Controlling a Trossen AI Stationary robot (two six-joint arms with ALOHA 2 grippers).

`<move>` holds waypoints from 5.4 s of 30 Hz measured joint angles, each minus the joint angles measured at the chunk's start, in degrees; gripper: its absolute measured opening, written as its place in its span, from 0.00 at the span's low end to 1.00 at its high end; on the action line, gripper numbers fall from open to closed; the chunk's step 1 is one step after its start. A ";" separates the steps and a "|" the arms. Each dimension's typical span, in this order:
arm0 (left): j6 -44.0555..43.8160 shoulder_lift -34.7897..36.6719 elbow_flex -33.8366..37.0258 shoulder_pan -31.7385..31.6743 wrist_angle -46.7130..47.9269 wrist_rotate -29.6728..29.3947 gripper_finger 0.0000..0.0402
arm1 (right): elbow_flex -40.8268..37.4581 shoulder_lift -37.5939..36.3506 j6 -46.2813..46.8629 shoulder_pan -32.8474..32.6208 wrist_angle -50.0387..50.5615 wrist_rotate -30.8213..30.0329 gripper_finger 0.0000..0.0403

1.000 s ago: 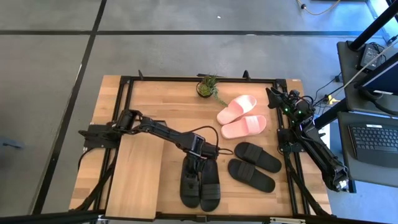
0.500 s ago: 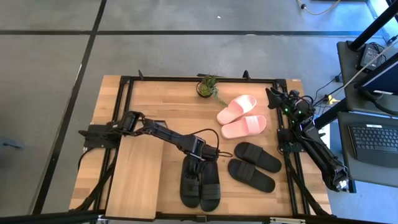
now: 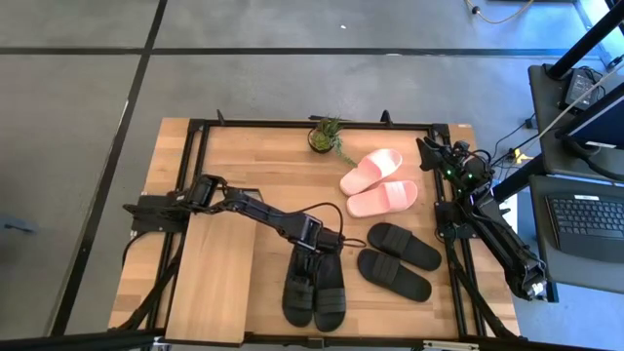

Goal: Pick and place slides into the shelf
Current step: Put the black slipper on the shelf

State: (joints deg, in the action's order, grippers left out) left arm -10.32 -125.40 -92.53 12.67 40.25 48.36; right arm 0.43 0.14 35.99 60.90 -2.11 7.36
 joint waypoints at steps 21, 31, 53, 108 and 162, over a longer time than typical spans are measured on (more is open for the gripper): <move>3.27 2.42 0.00 -2.58 4.89 2.86 0.01 | 0.00 0.00 2.93 -0.01 -0.07 0.16 0.68; 6.57 8.41 -7.00 -6.21 11.05 2.79 0.01 | 0.00 0.03 3.03 -0.34 -0.34 1.79 0.68; 3.25 26.12 -25.05 -13.23 27.89 -19.85 0.01 | 0.00 0.09 7.12 -0.39 -1.04 6.31 0.68; 33.17 36.30 -1.67 1.04 49.75 -11.10 0.01 | 0.00 0.11 4.25 -0.51 -1.00 6.27 0.68; 10.48 36.11 3.54 14.97 49.76 -20.83 0.11 | 0.00 0.11 2.51 -0.83 -0.99 6.18 0.68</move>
State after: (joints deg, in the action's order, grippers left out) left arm 0.16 -89.30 -88.99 27.64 90.02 27.53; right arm 0.43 0.25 38.50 60.07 -3.10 13.54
